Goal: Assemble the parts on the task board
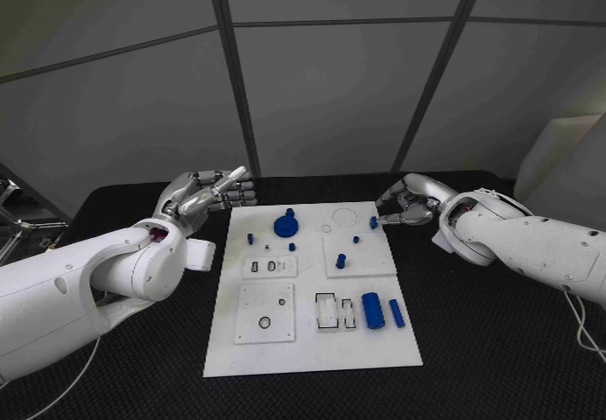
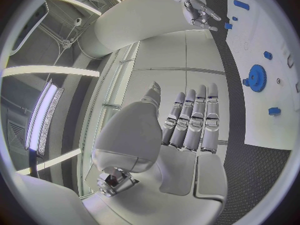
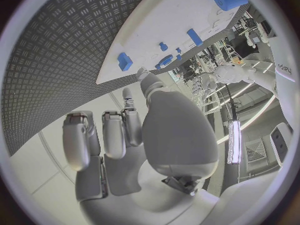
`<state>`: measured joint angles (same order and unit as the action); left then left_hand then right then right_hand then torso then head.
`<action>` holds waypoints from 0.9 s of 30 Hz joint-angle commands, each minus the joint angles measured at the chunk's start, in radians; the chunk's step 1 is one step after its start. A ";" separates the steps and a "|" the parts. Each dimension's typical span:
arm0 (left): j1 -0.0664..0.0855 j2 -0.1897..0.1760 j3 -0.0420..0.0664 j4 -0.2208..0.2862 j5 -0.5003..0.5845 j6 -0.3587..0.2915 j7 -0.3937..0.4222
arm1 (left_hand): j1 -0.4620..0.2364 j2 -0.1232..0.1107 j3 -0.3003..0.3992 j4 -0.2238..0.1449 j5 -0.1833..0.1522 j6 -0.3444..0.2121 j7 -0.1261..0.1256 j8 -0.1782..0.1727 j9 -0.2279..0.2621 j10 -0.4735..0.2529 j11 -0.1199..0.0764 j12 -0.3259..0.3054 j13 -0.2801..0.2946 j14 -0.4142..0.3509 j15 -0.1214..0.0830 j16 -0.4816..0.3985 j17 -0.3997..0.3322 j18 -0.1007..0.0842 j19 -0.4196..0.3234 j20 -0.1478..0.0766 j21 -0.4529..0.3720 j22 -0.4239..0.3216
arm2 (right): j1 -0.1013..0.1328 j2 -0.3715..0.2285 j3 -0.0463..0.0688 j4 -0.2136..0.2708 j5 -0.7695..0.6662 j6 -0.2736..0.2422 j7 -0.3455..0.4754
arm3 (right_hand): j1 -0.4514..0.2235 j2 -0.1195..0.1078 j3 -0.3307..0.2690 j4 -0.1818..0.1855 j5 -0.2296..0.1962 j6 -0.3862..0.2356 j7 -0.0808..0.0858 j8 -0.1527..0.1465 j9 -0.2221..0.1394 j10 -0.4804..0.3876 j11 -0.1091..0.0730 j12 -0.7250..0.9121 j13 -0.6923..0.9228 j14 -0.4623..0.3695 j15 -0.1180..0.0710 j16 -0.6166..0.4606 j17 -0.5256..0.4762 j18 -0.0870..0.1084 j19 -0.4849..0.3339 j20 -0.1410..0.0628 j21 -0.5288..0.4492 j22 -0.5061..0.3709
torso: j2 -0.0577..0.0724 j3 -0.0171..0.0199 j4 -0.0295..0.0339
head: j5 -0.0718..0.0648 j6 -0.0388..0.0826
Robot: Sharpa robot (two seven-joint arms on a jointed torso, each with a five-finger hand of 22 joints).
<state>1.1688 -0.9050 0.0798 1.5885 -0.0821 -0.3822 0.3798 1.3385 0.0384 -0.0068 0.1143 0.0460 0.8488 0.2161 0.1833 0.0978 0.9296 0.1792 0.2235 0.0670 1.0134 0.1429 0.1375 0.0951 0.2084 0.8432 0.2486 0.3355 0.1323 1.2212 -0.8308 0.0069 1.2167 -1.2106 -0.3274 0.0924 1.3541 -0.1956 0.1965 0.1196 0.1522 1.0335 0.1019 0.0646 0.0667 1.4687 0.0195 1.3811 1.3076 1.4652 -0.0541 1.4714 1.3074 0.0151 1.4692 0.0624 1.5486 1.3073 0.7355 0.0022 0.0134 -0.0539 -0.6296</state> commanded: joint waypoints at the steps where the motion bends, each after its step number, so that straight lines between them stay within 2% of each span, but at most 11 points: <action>1: 0.001 0.002 0.001 -0.002 -0.004 0.014 0.002 | 0.001 0.011 -0.002 -0.007 0.006 0.006 0.005 -0.003 -0.001 0.007 0.001 -0.004 -0.001 -0.006 0.004 -0.005 -0.001 -0.028 0.006 0.002 -0.001 -0.001 | 0.000 0.011 0.001 -0.016 0.007 0.033 0.025 | 0.013 0.001 0.001 -0.007 -0.004 -0.008 0.004 -0.004 -0.002 0.011 0.002 -0.005 0.084 0.059 0.004 -0.004 0.051 -0.002 0.067 -0.002 -0.003 0.211 | 0.001 -0.0010 0.0035 | -0.007 0.001; 6: 0.001 0.003 0.001 -0.004 -0.004 0.014 0.002 | 0.001 0.011 -0.002 -0.007 0.006 0.006 0.005 -0.003 -0.001 0.007 0.001 -0.004 -0.001 -0.006 0.004 -0.005 -0.001 -0.028 0.006 0.002 -0.001 -0.001 | -0.005 0.034 0.001 -0.051 0.004 0.059 0.015 | 0.012 0.001 -0.001 -0.009 -0.004 -0.014 0.006 -0.004 -0.002 0.011 0.004 -0.006 0.083 0.059 0.005 -0.005 0.050 -0.002 0.065 -0.001 -0.004 0.209 | 0.000 -0.0030 0.0027 | -0.007 -0.001; 10: 0.001 0.003 0.001 -0.004 -0.004 0.015 0.002 | 0.001 0.011 -0.002 -0.007 0.006 0.006 0.005 -0.003 -0.001 0.007 0.001 -0.004 -0.001 -0.006 0.004 -0.005 -0.001 -0.028 0.006 0.002 -0.001 -0.001 | -0.010 0.042 0.001 -0.066 0.003 0.066 0.014 | 0.012 0.001 -0.002 -0.010 -0.004 -0.017 0.006 -0.004 -0.002 0.010 0.004 -0.008 0.082 0.059 0.006 -0.006 0.049 -0.002 0.065 0.000 -0.005 0.208 | 0.000 -0.0031 0.0040 | -0.006 -0.003; 16: 0.001 0.002 0.001 -0.006 -0.004 0.014 0.001 | 0.001 0.011 -0.002 -0.007 0.006 0.006 0.005 -0.003 -0.001 0.007 0.001 -0.004 -0.001 -0.006 0.004 -0.005 -0.001 -0.028 0.006 0.002 -0.001 -0.001 | -0.014 0.052 0.001 -0.082 0.002 0.070 0.013 | 0.011 0.005 -0.002 -0.011 -0.003 -0.019 0.007 -0.004 -0.002 0.011 0.005 -0.006 0.084 0.059 0.007 -0.004 0.052 -0.002 0.066 0.001 -0.004 0.210 | 0.000 -0.0026 0.0023 | -0.003 -0.004; 21: 0.001 0.002 0.001 -0.007 -0.004 0.014 0.001 | 0.001 0.011 -0.002 -0.007 0.006 0.006 0.005 -0.003 -0.001 0.007 0.001 -0.004 -0.001 -0.006 0.004 -0.005 -0.001 -0.028 0.006 0.002 -0.001 -0.001 | -0.015 0.061 0.001 -0.092 0.000 0.080 0.011 | 0.008 0.019 0.001 -0.012 -0.002 -0.011 0.006 0.002 0.000 0.014 0.005 0.000 0.089 0.061 0.008 -0.002 0.058 -0.003 0.070 0.003 -0.001 0.216 | 0.000 -0.0028 0.0040 | -0.004 -0.005; 27: 0.001 0.002 0.001 -0.007 -0.004 0.014 0.001 | 0.001 0.011 -0.002 -0.007 0.006 0.006 0.005 -0.003 -0.001 0.007 0.001 -0.004 -0.001 -0.006 0.004 -0.005 -0.001 -0.028 0.006 0.002 -0.001 -0.001 | -0.016 0.068 0.001 -0.102 -0.009 0.088 0.008 | 0.005 0.034 0.006 -0.015 -0.001 0.007 0.004 0.006 0.003 0.017 0.003 0.006 0.095 0.063 0.007 0.002 0.066 -0.005 0.075 0.003 0.002 0.223 | 0.000 -0.0028 0.0022 | -0.003 -0.007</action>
<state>1.1683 -0.9036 0.0797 1.5806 -0.0821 -0.3787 0.3785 1.3385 0.0384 -0.0068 0.1143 0.0461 0.8488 0.2160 0.1833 0.0979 0.9295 0.1792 0.2235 0.0670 1.0134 0.1429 0.1376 0.0949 0.2084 0.8432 0.2486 0.3356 0.1324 1.2038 -0.7642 0.0072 1.1153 -1.2115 -0.2576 0.0976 1.3590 -0.1740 0.2015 0.1091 0.1522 1.0325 0.1063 0.0647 0.0681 1.4686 0.0196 1.3824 1.3076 1.4651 -0.0539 1.4716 1.3077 0.0152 1.4691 0.0624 1.5486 1.3073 0.7357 -0.0005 0.0166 -0.0574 -0.6362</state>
